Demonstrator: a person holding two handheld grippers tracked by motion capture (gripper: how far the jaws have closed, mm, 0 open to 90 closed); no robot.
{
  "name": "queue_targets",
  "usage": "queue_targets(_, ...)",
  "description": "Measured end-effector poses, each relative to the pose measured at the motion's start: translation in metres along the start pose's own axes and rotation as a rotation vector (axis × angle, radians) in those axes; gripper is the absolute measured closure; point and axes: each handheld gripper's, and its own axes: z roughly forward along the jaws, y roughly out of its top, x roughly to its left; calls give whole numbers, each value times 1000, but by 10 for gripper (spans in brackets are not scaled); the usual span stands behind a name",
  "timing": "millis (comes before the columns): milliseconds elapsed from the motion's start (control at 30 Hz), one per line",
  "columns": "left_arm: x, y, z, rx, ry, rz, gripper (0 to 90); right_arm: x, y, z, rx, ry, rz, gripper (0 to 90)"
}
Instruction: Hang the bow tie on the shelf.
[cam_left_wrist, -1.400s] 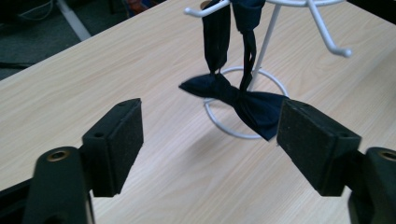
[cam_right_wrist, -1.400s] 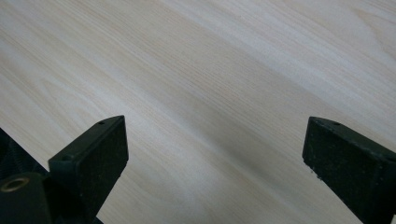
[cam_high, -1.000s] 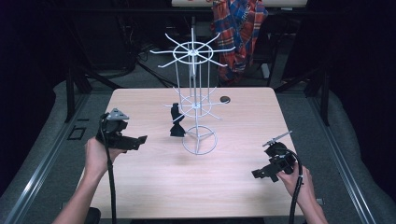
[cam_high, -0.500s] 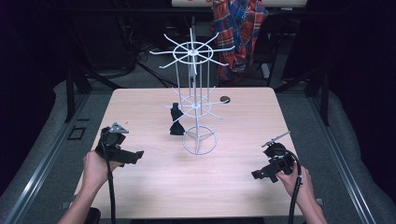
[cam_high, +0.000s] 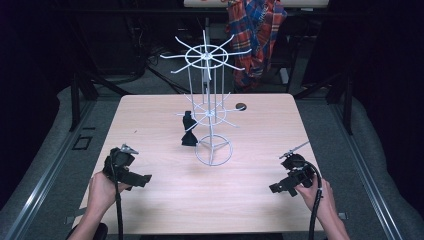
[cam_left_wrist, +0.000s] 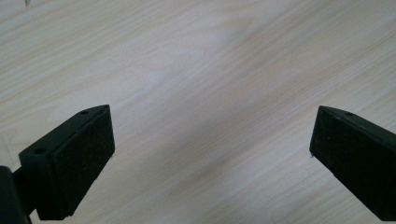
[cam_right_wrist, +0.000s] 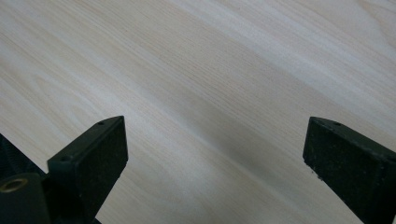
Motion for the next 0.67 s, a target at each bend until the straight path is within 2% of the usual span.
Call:
queue_targets(33, 2, -3, 4, 21, -8, -1, 0, -2, 0, 0, 28, -15, -11, 64)
queue_targets(100, 3, -4, 5, 23, -5, -7, 0, -3, 0, 2, 27, -6, -10, 63)
queue_targets(133, 4, -4, 7, 29, -4, -9, 0, -4, 0, 4, 26, 26, -2, 64)
queue_targets(167, 5, -5, 8, 29, -2, -16, 0, -4, 0, 6, 29, 18, 7, 64)
queue_targets(200, 6, -5, 9, 32, -4, -20, 0, -6, 0, 6, 45, 7, -12, 64)
queue_targets(267, 7, -7, 11, 41, -6, -21, 0, -6, -1, 6, 43, 19, -9, 65)
queue_targets(300, 8, -7, 12, 50, -4, -19, 0, -6, -1, 5, 43, 2, -20, 65)
queue_targets(333, 8, -8, 13, 54, -1, -20, 0, -5, -2, 7, 31, 27, -6, 65)
queue_targets(367, 9, -8, 13, 55, 0, -22, 0, -4, -3, 7, 35, 33, 7, 67)
queue_targets(467, 10, -9, 13, 52, -2, -22, 0, -6, -3, 7, 60, 14, -18, 73)
queue_targets(600, 10, -9, 13, 55, 1, -18, 0, -7, -3, 11, 65, 19, -1, 75)
queue_targets(667, 10, -9, 13, 54, 1, -17, 0, -7, -3, 12, 57, 36, 14, 75)
